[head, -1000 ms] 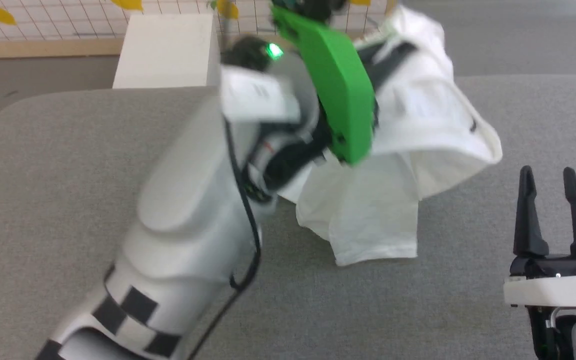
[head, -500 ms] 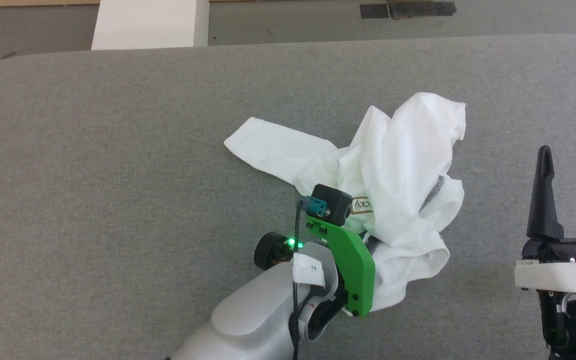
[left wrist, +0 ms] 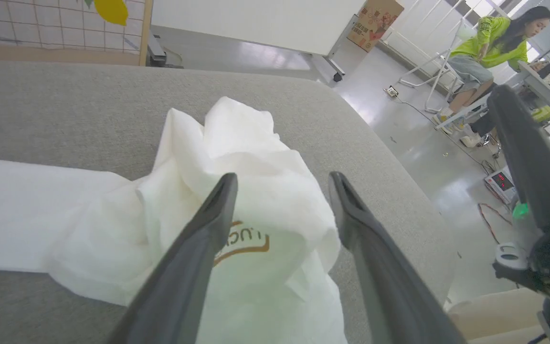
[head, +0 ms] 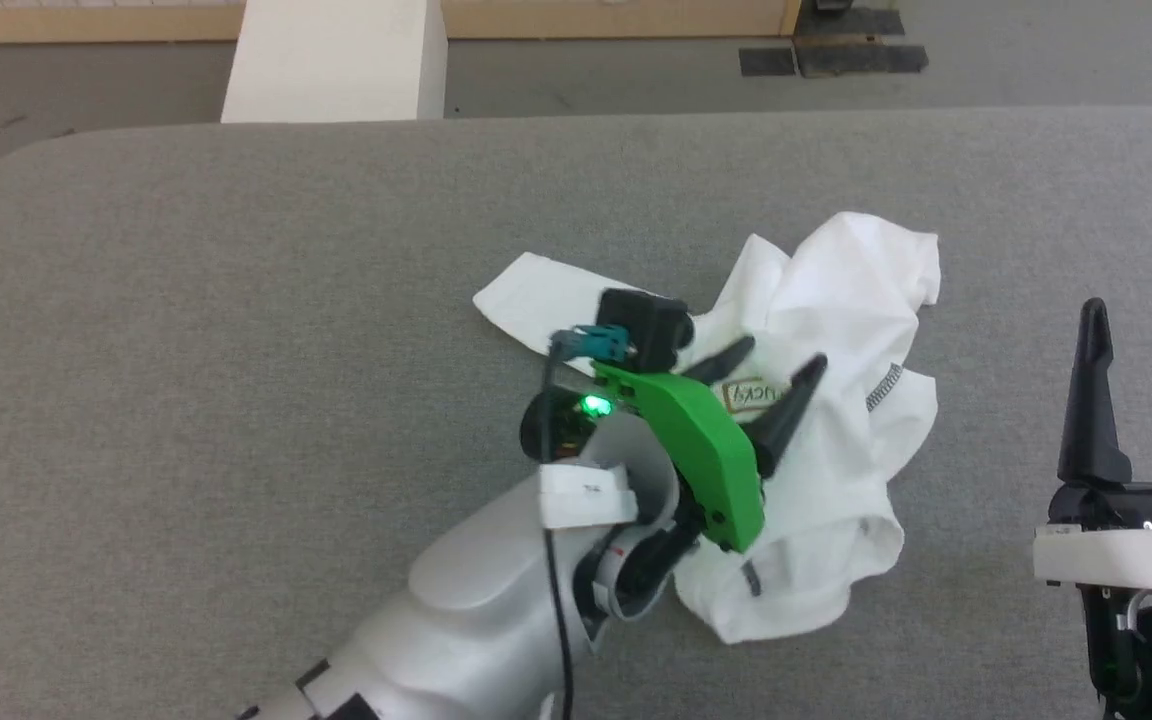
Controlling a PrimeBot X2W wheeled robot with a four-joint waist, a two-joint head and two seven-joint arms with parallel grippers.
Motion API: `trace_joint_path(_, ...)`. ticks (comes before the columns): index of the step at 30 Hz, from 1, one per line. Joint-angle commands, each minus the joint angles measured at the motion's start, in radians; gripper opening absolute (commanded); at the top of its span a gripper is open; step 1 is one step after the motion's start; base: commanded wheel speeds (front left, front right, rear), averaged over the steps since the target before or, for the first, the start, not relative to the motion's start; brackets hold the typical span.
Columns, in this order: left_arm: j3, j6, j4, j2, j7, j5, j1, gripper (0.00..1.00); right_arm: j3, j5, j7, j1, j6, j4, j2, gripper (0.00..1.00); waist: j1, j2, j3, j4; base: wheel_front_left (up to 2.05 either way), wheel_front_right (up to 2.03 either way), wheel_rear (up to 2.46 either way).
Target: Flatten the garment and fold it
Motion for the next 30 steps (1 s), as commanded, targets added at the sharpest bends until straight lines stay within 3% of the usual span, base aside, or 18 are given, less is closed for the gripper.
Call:
trace_joint_path(1, 0.02, 0.009, -0.022, 0.026, -0.027, 0.001, 0.004, 1.0, -0.001, -0.006, -0.006, 0.009, -0.002, 0.001, 0.0, 1.0, 0.0001, -0.0001, -0.023, 0.009, 0.0, 0.0, 0.0)
trace_joint_path(9, 0.146, 0.148, -0.203, 0.204, -0.252, 0.091, 0.18, 1.0, -0.002, -0.003, -0.006, 0.039, -0.002, -0.006, 0.0, 1.0, 0.0001, -0.0001, -0.046, 0.009, 0.0, 0.0, 0.0)
trace_joint_path(12, 0.24, 0.178, -0.289, 0.246, -0.274, 0.154, 0.305, 1.0, -0.007, -0.003, -0.006, 0.052, -0.002, -0.009, 0.0, 1.0, 0.0001, -0.0001, -0.048, 0.012, 0.0, 0.0, 0.0)
trace_joint_path(14, 0.34, 0.181, -0.361, 0.242, -0.275, 0.231, 0.402, 1.0, -0.01, -0.004, -0.006, 0.061, -0.002, -0.01, 0.0, 1.0, 0.0001, -0.0001, -0.048, 0.016, 0.0, 0.0, 0.0)
trace_joint_path(16, 0.429, 0.168, -0.418, 0.225, -0.275, 0.313, 0.509, 1.0, -0.008, -0.006, -0.006, 0.07, -0.002, -0.009, 0.0, 1.0, 0.0001, -0.0001, -0.049, 0.019, 0.0, 0.0, 0.0)
trace_joint_path(21, 0.535, 0.125, -0.468, 0.19, -0.275, 0.519, 0.701, 1.0, -0.008, -0.005, -0.006, 0.101, -0.002, -0.003, 0.0, 1.0, 0.0001, -0.0001, -0.058, 0.032, 0.0, 0.0, 0.0)
trace_joint_path(30, 0.637, 0.019, -0.444, 0.074, -0.275, 0.629, 0.775, 1.0, -0.012, 0.0, 0.027, 0.085, -0.002, 0.039, 0.0, 1.0, 0.0001, -0.0001, -0.054, 0.054, 0.0, 0.0, 0.0)
